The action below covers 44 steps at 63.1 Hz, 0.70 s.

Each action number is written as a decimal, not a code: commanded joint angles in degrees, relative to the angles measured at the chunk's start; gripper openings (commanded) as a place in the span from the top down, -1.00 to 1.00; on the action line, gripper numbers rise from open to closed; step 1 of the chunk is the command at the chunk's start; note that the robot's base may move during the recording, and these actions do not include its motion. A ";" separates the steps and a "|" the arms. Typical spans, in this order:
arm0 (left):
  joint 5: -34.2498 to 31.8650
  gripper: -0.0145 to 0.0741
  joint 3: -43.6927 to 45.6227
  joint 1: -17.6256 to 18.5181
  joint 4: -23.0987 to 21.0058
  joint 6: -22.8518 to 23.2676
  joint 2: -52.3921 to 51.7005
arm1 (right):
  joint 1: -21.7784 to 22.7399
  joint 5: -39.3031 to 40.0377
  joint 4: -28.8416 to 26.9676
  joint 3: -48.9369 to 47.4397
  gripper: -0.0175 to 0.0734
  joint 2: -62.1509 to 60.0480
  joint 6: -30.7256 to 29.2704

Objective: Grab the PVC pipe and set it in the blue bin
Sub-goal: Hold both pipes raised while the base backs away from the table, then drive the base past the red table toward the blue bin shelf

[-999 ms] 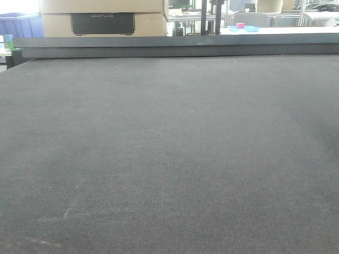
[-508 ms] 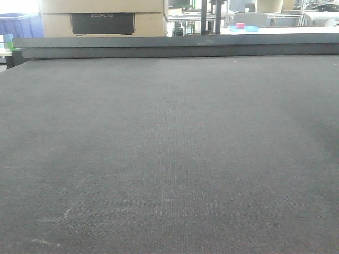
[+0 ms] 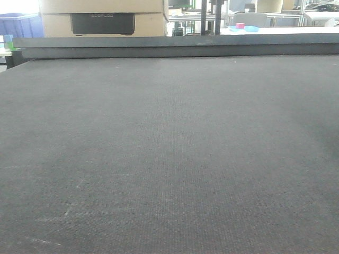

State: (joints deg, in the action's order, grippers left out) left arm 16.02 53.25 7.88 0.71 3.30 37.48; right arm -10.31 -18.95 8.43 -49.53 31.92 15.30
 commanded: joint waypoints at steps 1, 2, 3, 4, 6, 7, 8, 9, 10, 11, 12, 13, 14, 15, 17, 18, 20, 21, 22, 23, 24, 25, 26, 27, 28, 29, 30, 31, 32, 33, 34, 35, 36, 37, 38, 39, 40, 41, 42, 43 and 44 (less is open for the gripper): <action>-1.21 0.92 0.20 -0.22 -0.24 0.43 -0.17 | -0.09 1.37 0.16 -0.37 0.98 -0.20 -0.46; -1.21 0.92 0.20 -0.22 -0.24 0.43 -0.17 | -0.09 1.37 0.16 -0.37 0.98 -0.20 -0.46; -1.21 0.92 0.20 -0.22 -0.24 0.43 -0.17 | -0.09 1.37 0.16 -0.37 0.98 -0.20 -0.46; -1.21 0.92 0.20 -0.22 -0.24 0.43 -0.17 | -0.09 1.37 0.16 -0.37 0.98 -0.20 -0.46; -1.21 0.92 0.20 -0.22 -0.24 0.43 -0.17 | -0.09 1.37 0.16 -0.37 0.98 -0.20 -0.46; -1.21 0.92 0.20 -0.22 -0.24 0.43 -0.17 | -0.09 1.37 0.16 -0.37 0.98 -0.20 -0.46; -1.21 0.92 0.20 -0.22 -0.24 0.43 -0.17 | -0.09 1.37 0.16 -0.37 0.98 -0.20 -0.46; -1.21 0.92 0.20 -0.22 -0.24 0.43 -0.17 | -0.09 1.37 0.16 -0.37 0.98 -0.20 -0.46; -1.21 0.92 0.20 -0.22 -0.24 0.43 -0.17 | -0.09 1.37 0.16 -0.37 0.98 -0.20 -0.46; -1.21 0.92 0.20 -0.22 -0.24 0.43 -0.17 | -0.09 1.37 0.16 -0.37 0.98 -0.20 -0.46; -1.21 0.92 0.20 -0.22 -0.24 0.43 -0.17 | -0.09 1.37 0.16 -0.37 0.98 -0.20 -0.46; -1.21 0.92 0.20 -0.22 -0.24 0.43 -0.17 | -0.09 1.37 0.16 -0.37 0.98 -0.20 -0.46; -1.21 0.92 0.20 -0.22 -0.24 0.43 -0.17 | -0.09 1.37 0.16 -0.37 0.98 -0.20 -0.46; -1.21 0.92 0.20 -0.22 -0.24 0.43 -0.17 | -0.09 1.37 0.16 -0.37 0.98 -0.20 -0.46; -1.21 0.92 0.20 -0.22 -0.24 0.43 -0.17 | -0.09 1.37 0.16 -0.37 0.98 -0.20 -0.46; -1.21 0.92 0.20 -0.22 -0.24 0.43 -0.17 | -0.09 1.37 0.16 -0.37 0.98 -0.20 -0.46; -1.21 0.92 0.20 -0.22 -0.24 0.43 -0.17 | -0.09 1.37 0.16 -0.37 0.98 -0.20 -0.46; -1.21 0.92 0.20 -0.22 -0.24 0.43 -0.17 | -0.09 1.37 0.16 -0.37 0.98 -0.20 -0.46; -1.21 0.92 0.20 -0.22 -0.24 0.43 -0.17 | -0.09 1.37 0.16 -0.37 0.98 -0.20 -0.46; -1.21 0.92 0.20 -0.22 -0.24 0.43 -0.17 | -0.09 1.37 0.16 -0.37 0.98 -0.20 -0.46; -1.21 0.92 0.20 -0.22 -0.24 0.43 -0.17 | -0.09 1.37 0.16 -0.37 0.98 -0.20 -0.46; -1.21 0.92 0.20 -0.22 -0.24 0.43 -0.17 | -0.09 1.37 0.16 -0.37 0.98 -0.20 -0.46; -1.21 0.92 0.20 -0.22 -0.24 0.43 -0.17 | -0.09 1.37 0.16 -0.37 0.98 -0.20 -0.46; -1.21 0.92 0.20 -0.22 -0.24 0.43 -0.17 | -0.09 1.37 0.16 -0.37 0.98 -0.20 -0.46; -1.21 0.92 0.20 -0.22 -0.24 0.43 -0.17 | -0.09 1.37 0.16 -0.37 0.98 -0.20 -0.46; -1.21 0.92 0.20 -0.22 -0.24 0.43 -0.17 | -0.09 1.37 0.16 -0.37 0.98 -0.20 -0.46; -1.21 0.92 0.20 -0.22 -0.24 0.43 -0.17 | -0.09 1.37 0.16 -0.37 0.98 -0.20 -0.46; -1.21 0.92 0.20 -0.22 -0.24 0.43 -0.17 | -0.09 1.37 0.16 -0.37 0.98 -0.20 -0.46; -1.21 0.92 0.20 -0.22 -0.24 0.43 -0.17 | -0.09 1.37 0.16 -0.37 0.98 -0.20 -0.46; -1.21 0.92 0.20 -0.22 -0.24 0.43 -0.17 | -0.09 1.37 0.16 -0.37 0.98 -0.20 -0.46; -1.21 0.92 0.20 -0.22 -0.24 0.43 -0.17 | -0.09 1.37 0.16 -0.37 0.98 -0.20 -0.46; -1.21 0.92 0.20 -0.22 -0.24 0.43 -0.17 | -0.09 1.37 0.16 -0.37 0.98 -0.20 -0.46; -1.21 0.92 0.20 -0.22 -0.24 0.43 -0.17 | -0.09 1.37 0.16 -0.37 0.98 -0.20 -0.46; -1.21 0.92 0.20 -0.22 -0.24 0.43 -0.17 | -0.09 1.37 0.16 -0.37 0.98 -0.20 -0.46; -1.21 0.92 0.20 -0.22 -0.24 0.43 -0.17 | -0.09 1.37 0.16 -0.37 0.98 -0.20 -0.46; -1.21 0.92 0.20 -0.22 -0.24 0.43 -0.17 | -0.09 1.37 0.16 -0.37 0.98 -0.20 -0.46; -1.21 0.92 0.20 -0.22 -0.24 0.43 -0.17 | -0.09 1.37 0.16 -0.37 0.98 -0.20 -0.46; -1.21 0.92 0.20 -0.22 -0.24 0.43 -0.17 | -0.09 1.37 0.16 -0.37 0.98 -0.20 -0.46; -1.21 0.92 0.20 -0.22 -0.24 0.43 -0.17 | -0.09 1.37 0.16 -0.37 0.98 -0.20 -0.46; -1.21 0.92 0.20 -0.22 -0.24 0.43 -0.17 | -0.09 1.37 0.16 -0.37 0.98 -0.20 -0.46; -1.21 0.92 0.20 -0.22 -0.24 0.43 -0.17 | -0.09 1.37 0.16 -0.37 0.98 -0.20 -0.46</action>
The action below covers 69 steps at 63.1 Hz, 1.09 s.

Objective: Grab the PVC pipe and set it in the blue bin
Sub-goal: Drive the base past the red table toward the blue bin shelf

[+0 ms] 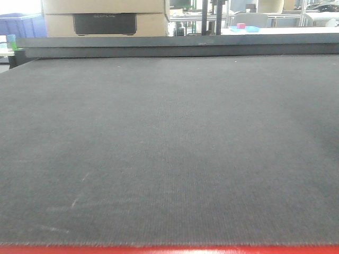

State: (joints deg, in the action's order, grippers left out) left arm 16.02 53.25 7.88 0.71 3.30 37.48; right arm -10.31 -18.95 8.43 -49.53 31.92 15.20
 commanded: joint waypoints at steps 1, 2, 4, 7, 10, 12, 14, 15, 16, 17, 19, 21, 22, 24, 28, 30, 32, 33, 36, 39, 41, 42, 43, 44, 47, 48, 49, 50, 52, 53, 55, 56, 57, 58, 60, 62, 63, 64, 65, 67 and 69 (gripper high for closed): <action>-1.21 0.92 0.20 -0.22 -0.24 0.43 -0.17 | -0.09 1.37 0.16 -0.37 0.98 -0.20 -0.36; -1.21 0.92 0.20 -0.22 -0.24 0.43 -0.17 | -0.09 1.37 0.16 -0.37 0.98 -0.20 -0.36; -1.21 0.92 0.20 -0.22 -0.24 0.43 -0.17 | -0.09 1.37 0.16 -0.37 0.98 -0.20 -0.36; -1.21 0.92 0.20 -0.22 -0.24 0.43 -0.17 | -0.09 1.37 0.16 -0.37 0.98 -0.20 -0.36; -1.21 0.92 0.20 -0.22 -0.24 0.43 -0.17 | -0.09 1.37 0.16 -0.37 0.98 -0.20 -0.36; -1.21 0.92 0.20 -0.22 -0.24 0.43 -0.17 | -0.09 1.37 0.16 -0.37 0.98 -0.20 -0.36; -1.21 0.92 0.20 -0.22 -0.24 0.43 -0.17 | -0.09 1.37 0.16 -0.37 0.98 -0.20 -0.36; -1.21 0.92 0.20 -0.22 -0.24 0.43 -0.17 | -0.09 1.37 0.16 -0.37 0.98 -0.20 -0.36; -1.21 0.92 0.20 -0.22 -0.24 0.43 -0.17 | -0.09 1.37 0.16 -0.37 0.98 -0.20 -0.36; -1.21 0.92 0.20 -0.22 -0.24 0.43 -0.17 | -0.09 1.37 0.16 -0.37 0.98 -0.20 -0.36; -1.21 0.92 0.20 -0.22 -0.24 0.43 -0.17 | -0.09 1.37 0.16 -0.37 0.98 -0.20 -0.36; -1.21 0.92 0.20 -0.22 -0.24 0.43 -0.17 | -0.09 1.37 0.16 -0.37 0.98 -0.20 -0.36; -1.21 0.92 0.20 -0.22 -0.24 0.43 -0.17 | -0.09 1.37 0.16 -0.37 0.98 -0.20 -0.36; -1.21 0.92 0.20 -0.22 -0.24 0.43 -0.17 | -0.09 1.37 0.16 -0.37 0.98 -0.20 -0.36; -1.21 0.92 0.20 -0.22 -0.24 0.43 -0.17 | -0.09 1.37 0.16 -0.37 0.98 -0.20 -0.36; -1.21 0.92 0.20 -0.22 -0.24 0.43 -0.17 | -0.09 1.37 0.16 -0.37 0.98 -0.20 -0.36; -1.21 0.92 0.20 -0.22 -0.21 0.43 -0.28 | -0.09 1.37 0.16 -0.37 0.98 -0.20 -0.36; -1.21 0.92 0.20 -0.22 -0.21 0.43 -0.28 | -0.09 1.37 0.16 -0.37 0.98 -0.20 -0.36; -1.21 0.92 0.20 -0.22 -0.21 0.43 -0.28 | -0.09 1.37 0.16 -0.37 0.98 -0.20 -0.36; -1.21 0.92 0.20 -0.22 -0.21 0.43 -0.28 | -0.09 1.37 0.16 -0.37 0.98 -0.20 -0.36; -1.21 0.92 0.20 -0.22 -0.21 0.43 -0.28 | -0.09 1.37 0.16 -0.37 0.98 -0.20 -0.36; -1.21 0.92 0.20 -0.22 -0.21 0.43 -0.28 | -0.09 1.37 0.16 -0.37 0.98 -0.20 -0.36; -1.21 0.92 0.20 -0.22 -0.21 0.43 -0.28 | -0.09 1.37 0.16 -0.37 0.98 -0.20 -0.36; -1.21 0.92 0.20 -0.22 -0.21 0.43 -0.28 | -0.09 1.37 0.16 -0.37 0.98 -0.20 -0.36; -1.21 0.92 0.20 -0.22 -0.21 0.43 -0.28 | -0.09 1.37 0.16 -0.37 0.98 -0.20 -0.36; -1.21 0.92 0.20 -0.22 -0.21 0.43 -0.28 | -0.09 1.37 0.16 -0.37 0.98 -0.20 -0.36; -1.21 0.92 0.20 -0.22 -0.21 0.43 -0.28 | -0.09 1.37 0.16 -0.37 0.98 -0.20 -0.36; -1.21 0.92 0.20 -0.22 -0.21 0.43 -0.28 | -0.09 1.37 0.16 -0.37 0.98 -0.20 -0.36; -1.21 0.92 0.20 -0.22 -0.21 0.43 -0.28 | -0.09 1.37 0.16 -0.37 0.98 -0.20 -0.36; -1.21 0.92 0.20 -0.22 -0.21 0.43 -0.28 | -0.09 1.37 0.16 -0.37 0.98 -0.20 -0.36; -1.21 0.92 0.20 -0.22 -0.21 0.43 -0.28 | -0.09 1.37 0.16 -0.37 0.98 -0.20 -0.36; -1.21 0.92 0.20 -0.22 -0.21 0.43 -0.28 | -0.09 1.37 0.16 -0.37 0.98 -0.20 -0.36; -1.21 0.92 0.20 -0.22 -0.21 0.43 -0.28 | -0.09 1.37 0.16 -0.37 0.98 -0.20 -0.36; -1.21 0.92 0.20 -0.22 -0.21 0.43 -0.28 | -0.09 1.37 0.16 -0.37 0.98 -0.20 -0.36; -1.21 0.92 0.20 -0.22 -0.21 0.43 -0.28 | -0.09 1.37 0.16 -0.37 0.98 -0.20 -0.36; -1.21 0.92 0.20 -0.22 -0.21 0.43 -0.28 | -0.09 1.37 0.16 -0.37 0.98 -0.20 -0.36; -1.21 0.92 0.20 -0.22 -0.21 0.43 -0.28 | -0.09 1.37 0.16 -0.37 0.98 -0.20 -0.36; -1.21 0.92 0.20 -0.22 -0.21 0.43 -0.28 | -0.09 1.37 0.16 -0.37 0.98 -0.20 -0.36; -1.21 0.92 0.20 -0.22 -0.21 0.43 -0.28 | -0.09 1.37 0.16 -0.37 0.98 -0.20 -0.36; -1.21 0.92 0.20 -0.22 -0.21 0.43 -0.28 | -0.09 1.37 0.16 -0.37 0.98 -0.20 -0.36; -1.21 0.92 0.20 -0.22 -0.21 0.43 -0.28 | -0.09 1.37 0.16 -0.37 0.98 -0.20 -0.36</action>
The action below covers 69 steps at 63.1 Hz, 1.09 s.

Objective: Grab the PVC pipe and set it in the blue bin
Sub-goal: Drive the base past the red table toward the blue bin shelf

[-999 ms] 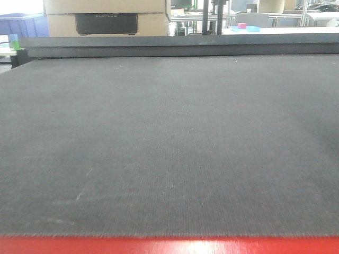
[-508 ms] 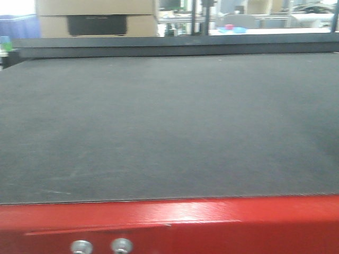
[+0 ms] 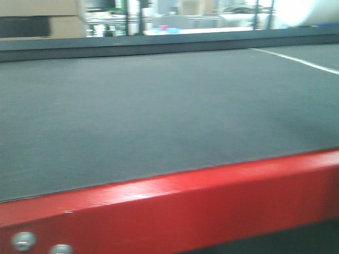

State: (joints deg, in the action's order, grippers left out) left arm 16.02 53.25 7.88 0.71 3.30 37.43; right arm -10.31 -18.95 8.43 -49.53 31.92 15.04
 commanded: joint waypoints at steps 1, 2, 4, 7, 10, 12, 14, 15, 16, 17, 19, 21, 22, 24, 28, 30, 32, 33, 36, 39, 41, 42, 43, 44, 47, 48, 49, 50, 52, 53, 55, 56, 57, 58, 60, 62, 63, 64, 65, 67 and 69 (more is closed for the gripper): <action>-1.21 0.92 0.20 -0.22 -0.21 0.43 -0.23 | -0.09 1.37 0.16 -0.37 0.98 -0.20 -0.20; -1.21 0.92 0.20 -0.22 -0.21 0.43 -0.23 | -0.09 1.37 0.16 -0.37 0.98 -0.20 -0.20; -1.21 0.92 0.20 -0.22 -0.21 0.43 -0.23 | -0.09 1.37 0.16 -0.37 0.98 -0.20 -0.20; -1.21 0.92 0.20 -0.22 -0.21 0.43 -0.23 | -0.09 1.37 0.16 -0.37 0.98 -0.20 -0.20; -1.21 0.92 0.20 -0.22 -0.21 0.43 -0.23 | -0.09 1.37 0.16 -0.37 0.98 -0.20 -0.20; -1.21 0.92 0.20 -0.22 -0.21 0.43 -0.23 | -0.09 1.37 0.16 -0.37 0.98 -0.20 -0.20; -1.21 0.92 0.20 -0.22 -0.21 0.43 -0.23 | -0.09 1.37 0.16 -0.37 0.98 -0.20 -0.20; -1.21 0.92 0.20 -0.22 -0.21 0.43 -0.23 | -0.09 1.37 0.16 -0.37 0.98 -0.20 -0.20; -1.21 0.92 0.20 -0.22 -0.21 0.43 -0.23 | -0.09 1.37 0.16 -0.37 0.98 -0.20 -0.20; -1.21 0.92 0.20 -0.22 -0.21 0.43 -0.23 | -0.09 1.37 0.16 -0.37 0.98 -0.20 -0.20; -1.21 0.92 0.20 -0.22 -0.21 0.43 -0.23 | -0.09 1.37 0.16 -0.37 0.98 -0.20 -0.20; -1.21 0.92 0.20 -0.22 -0.21 0.43 -0.23 | -0.09 1.37 0.16 -0.37 0.98 -0.20 -0.20; -1.21 0.92 0.20 -0.22 -0.21 0.43 -0.23 | -0.09 1.37 0.16 -0.37 0.98 -0.20 -0.20; -1.21 0.92 0.20 -0.22 -0.21 0.43 -0.23 | -0.09 1.37 0.16 -0.37 0.98 -0.20 -0.20; -1.21 0.92 0.20 -0.22 -0.21 0.43 -0.23 | -0.09 1.37 0.16 -0.37 0.98 -0.20 -0.20; -1.21 0.92 0.20 -0.22 -0.21 0.43 -0.23 | -0.09 1.37 0.16 -0.37 0.98 -0.20 -0.20; -1.21 0.92 0.20 -0.22 -0.21 0.43 -0.23 | -0.09 1.37 0.16 -0.37 0.98 -0.20 -0.20; -1.21 0.92 0.20 -0.22 -0.21 0.43 -0.23 | -0.09 1.37 0.16 -0.37 0.98 -0.20 -0.20; -1.21 0.92 0.20 -0.22 -0.21 0.43 -0.23 | -0.09 1.37 0.16 -0.37 0.98 -0.20 -0.20; -1.21 0.92 0.20 -0.22 -0.21 0.43 -0.23 | -0.09 1.37 0.16 -0.37 0.98 -0.20 -0.20; -1.21 0.92 0.20 -0.22 -0.21 0.43 -0.23 | -0.09 1.37 0.16 -0.37 0.98 -0.20 -0.20; -1.21 0.92 0.20 -0.22 -0.21 0.43 -0.23 | -0.09 1.37 0.16 -0.37 0.98 -0.20 -0.20; -1.21 0.92 0.20 -0.22 -0.21 0.43 -0.23 | -0.09 1.37 0.16 -0.37 0.98 -0.20 -0.20; -1.21 0.92 0.20 -0.22 -0.21 0.43 -0.23 | -0.09 1.37 0.16 -0.37 0.98 -0.20 -0.20; -1.21 0.92 0.20 -0.22 -0.21 0.43 -0.23 | -0.09 1.37 0.16 -0.37 0.98 -0.20 -0.20; -1.21 0.92 0.20 -0.22 -0.21 0.43 -0.23 | -0.09 1.37 0.16 -0.37 0.98 -0.20 -0.20; -1.21 0.92 0.20 -0.22 -0.21 0.43 -0.23 | -0.09 1.37 0.16 -0.37 0.98 -0.20 -0.20; -1.21 0.92 0.20 -0.22 -0.21 0.43 -0.23 | -0.09 1.37 0.16 -0.37 0.98 -0.20 -0.20; -1.21 0.92 0.20 -0.22 -0.21 0.43 -0.23 | -0.09 1.37 0.16 -0.37 0.98 -0.20 -0.20; -1.21 0.92 0.20 -0.22 -0.21 0.43 -0.23 | -0.09 1.37 0.16 -0.37 0.98 -0.20 -0.20; -1.21 0.92 0.20 -0.22 -0.21 0.43 -0.23 | -0.09 1.37 0.16 -0.37 0.98 -0.20 -0.20; -1.21 0.92 0.20 -0.22 -0.21 0.43 -0.23 | -0.09 1.37 0.16 -0.37 0.98 -0.20 -0.20; -1.21 0.92 0.20 -0.22 -0.21 0.43 -0.23 | -0.09 1.37 0.16 -0.37 0.98 -0.20 -0.20; -1.21 0.92 0.20 -0.22 -0.21 0.43 -0.23 | -0.09 1.37 0.16 -0.37 0.98 -0.20 -0.20; -1.21 0.92 0.20 -0.22 -0.21 0.43 -0.23 | -0.09 1.37 0.16 -0.37 0.98 -0.20 -0.20; -1.21 0.92 0.20 -0.22 -0.21 0.43 -0.23 | -0.09 1.37 0.16 -0.37 0.98 -0.20 -0.20; -1.21 0.92 0.20 -0.22 -0.21 0.43 -0.23 | -0.09 1.37 0.16 -0.37 0.98 -0.20 -0.20; -1.21 0.92 0.20 -0.22 -0.21 0.43 -0.23 | -0.09 1.37 0.16 -0.37 0.98 -0.20 -0.20; -1.21 0.92 0.20 -0.22 -0.21 0.43 -0.23 | -0.09 1.37 0.16 -0.37 0.98 -0.20 -0.20; -1.21 0.92 0.20 -0.22 -0.21 0.43 -0.23 | -0.09 1.37 0.16 -0.37 0.98 -0.20 -0.20; -1.21 0.92 0.20 -0.22 -0.21 0.43 -0.23 | -0.09 1.37 0.16 -0.37 0.98 -0.20 -0.20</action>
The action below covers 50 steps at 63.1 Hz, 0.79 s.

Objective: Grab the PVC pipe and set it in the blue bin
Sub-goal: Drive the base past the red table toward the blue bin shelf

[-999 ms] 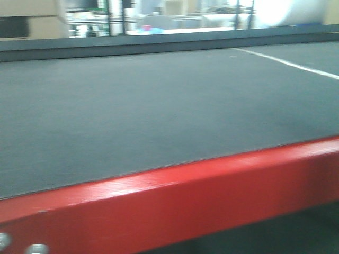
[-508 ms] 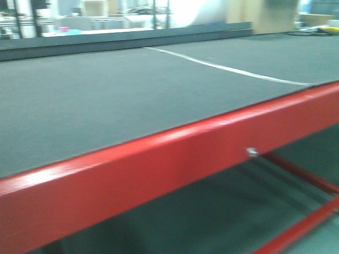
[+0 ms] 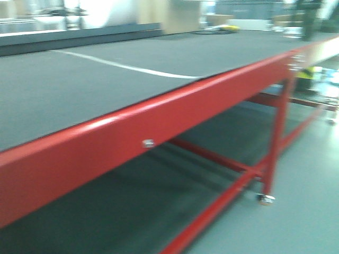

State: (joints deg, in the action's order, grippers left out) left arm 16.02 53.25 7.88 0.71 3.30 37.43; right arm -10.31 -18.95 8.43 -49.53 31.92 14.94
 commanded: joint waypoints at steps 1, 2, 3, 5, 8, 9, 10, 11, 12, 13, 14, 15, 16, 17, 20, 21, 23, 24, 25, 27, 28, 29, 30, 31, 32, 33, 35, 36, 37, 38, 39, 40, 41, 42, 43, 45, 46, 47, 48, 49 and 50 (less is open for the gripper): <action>-1.21 0.92 0.20 -0.22 -0.21 0.43 -0.23 | -0.09 1.37 0.16 -0.37 0.98 -0.20 -0.10; -1.21 0.92 0.20 -0.22 -0.21 0.43 -0.23 | -0.09 1.37 0.16 -0.37 0.98 -0.20 -0.10; -1.21 0.92 0.20 -0.22 -0.21 0.43 -0.23 | -0.09 1.37 0.16 -0.37 0.98 -0.20 -0.10; -1.21 0.92 0.20 -0.22 -0.21 0.43 -0.23 | -0.09 1.37 0.16 -0.37 0.98 -0.20 -0.10; -1.21 0.92 0.20 -0.22 -0.21 0.43 -0.23 | -0.09 1.37 0.16 -0.37 0.98 -0.20 -0.10; -1.21 0.92 0.20 -0.22 -0.21 0.43 -0.23 | -0.09 1.37 0.16 -0.37 0.98 -0.20 -0.10; -1.21 0.92 0.20 -0.22 -0.21 0.43 -0.23 | -0.09 1.37 0.16 -0.37 0.98 -0.20 -0.10; -1.21 0.92 0.20 -0.22 -0.21 0.43 -0.23 | -0.09 1.37 0.16 -0.37 0.98 -0.20 -0.10; -1.21 0.92 0.20 -0.22 -0.21 0.43 -0.23 | -0.09 1.37 0.16 -0.37 0.98 -0.20 -0.10; -1.21 0.92 0.20 -0.22 -0.21 0.43 -0.23 | -0.09 1.37 0.16 -0.37 0.98 -0.20 -0.10; -1.21 0.92 0.20 -0.22 -0.21 0.43 -0.23 | -0.09 1.37 0.16 -0.37 0.98 -0.20 -0.10; -1.21 0.92 0.20 -0.22 -0.21 0.43 -0.23 | -0.09 1.37 0.16 -0.37 0.98 -0.20 -0.10; -1.21 0.92 0.20 -0.22 -0.21 0.43 -0.23 | -0.09 1.37 0.16 -0.37 0.98 -0.20 -0.10; -1.21 0.92 0.20 -0.22 -0.21 0.43 -0.23 | -0.09 1.37 0.16 -0.37 0.98 -0.20 -0.10; -1.21 0.92 0.20 -0.22 -0.21 0.43 -0.23 | -0.09 1.37 0.16 -0.37 0.98 -0.20 -0.10; -1.21 0.92 0.20 -0.22 -0.21 0.43 -0.23 | -0.09 1.37 0.16 -0.37 0.98 -0.20 -0.10; -1.21 0.92 0.20 -0.22 -0.21 0.43 -0.23 | -0.09 1.37 0.16 -0.37 0.98 -0.20 -0.10; -1.21 0.92 0.20 -0.22 -0.21 0.43 -0.23 | -0.09 1.37 0.16 -0.37 0.98 -0.20 -0.10; -1.21 0.92 0.20 -0.22 -0.21 0.43 -0.23 | -0.09 1.37 0.16 -0.37 0.98 -0.20 -0.10; -1.21 0.92 0.20 -0.22 -0.21 0.43 -0.23 | -0.09 1.37 0.16 -0.37 0.98 -0.20 -0.10; -1.21 0.92 0.20 -0.22 -0.21 0.43 -0.23 | -0.09 1.37 0.16 -0.37 0.98 -0.20 -0.10; -1.21 0.92 0.20 -0.22 -0.21 0.43 -0.23 | -0.09 1.37 0.16 -0.37 0.98 -0.20 -0.10; -1.21 0.92 0.20 -0.22 -0.21 0.43 -0.23 | -0.09 1.37 0.16 -0.37 0.98 -0.20 -0.10; -1.21 0.92 0.20 -0.22 -0.21 0.43 -0.23 | -0.09 1.37 0.16 -0.37 0.98 -0.20 -0.10; -1.21 0.92 0.20 -0.22 -0.21 0.43 -0.23 | -0.09 1.37 0.16 -0.37 0.98 -0.20 -0.10; -1.21 0.92 0.20 -0.22 -0.21 0.43 -0.23 | -0.09 1.37 0.16 -0.37 0.98 -0.20 -0.10; -1.21 0.92 0.20 -0.22 -0.21 0.43 -0.23 | -0.09 1.37 0.16 -0.37 0.98 -0.20 -0.10; -1.21 0.92 0.20 -0.22 -0.21 0.43 -0.23 | -0.09 1.37 0.16 -0.37 0.98 -0.20 -0.10; -1.21 0.92 0.20 -0.22 -0.21 0.43 -0.23 | -0.09 1.37 0.16 -0.37 0.98 -0.20 -0.10; -1.21 0.92 0.20 -0.22 -0.21 0.43 -0.23 | -0.09 1.37 0.16 -0.37 0.98 -0.20 -0.10; -1.21 0.92 0.20 -0.22 -0.21 0.43 -0.23 | -0.09 1.37 0.16 -0.37 0.98 -0.20 -0.10; -1.21 0.92 0.20 -0.22 -0.21 0.43 -0.23 | -0.09 1.37 0.16 -0.37 0.98 -0.20 -0.10; -1.21 0.92 0.20 -0.22 -0.21 0.43 -0.23 | -0.09 1.37 0.16 -0.37 0.98 -0.20 -0.10; -1.21 0.92 0.20 -0.22 -0.21 0.43 -0.23 | -0.09 1.37 0.16 -0.37 0.98 -0.20 -0.10; -1.21 0.92 0.20 -0.22 -0.21 0.43 -0.23 | -0.09 1.37 0.16 -0.37 0.98 -0.20 -0.10; -1.21 0.92 0.20 -0.22 -0.21 0.43 -0.23 | -0.09 1.37 0.16 -0.37 0.98 -0.20 -0.10; -1.21 0.92 0.20 -0.22 -0.21 0.43 -0.23 | -0.09 1.37 0.16 -0.37 0.98 -0.20 -0.10; -1.21 0.92 0.20 -0.22 -0.21 0.43 -0.23 | -0.09 1.37 0.16 -0.37 0.98 -0.20 -0.10; -1.21 0.92 0.20 -0.22 -0.21 0.43 -0.23 | -0.09 1.37 0.16 -0.37 0.98 -0.20 -0.10; -1.21 0.92 0.20 -0.22 -0.21 0.43 -0.23 | -0.09 1.37 0.16 -0.37 0.98 -0.20 -0.10; -1.21 0.92 0.20 -0.22 -0.21 0.43 -0.23 | -0.09 1.37 0.16 -0.37 0.98 -0.20 -0.10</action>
State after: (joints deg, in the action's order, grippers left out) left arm 16.02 53.25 7.88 0.71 3.30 37.43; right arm -10.31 -18.95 8.43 -49.53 31.92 14.93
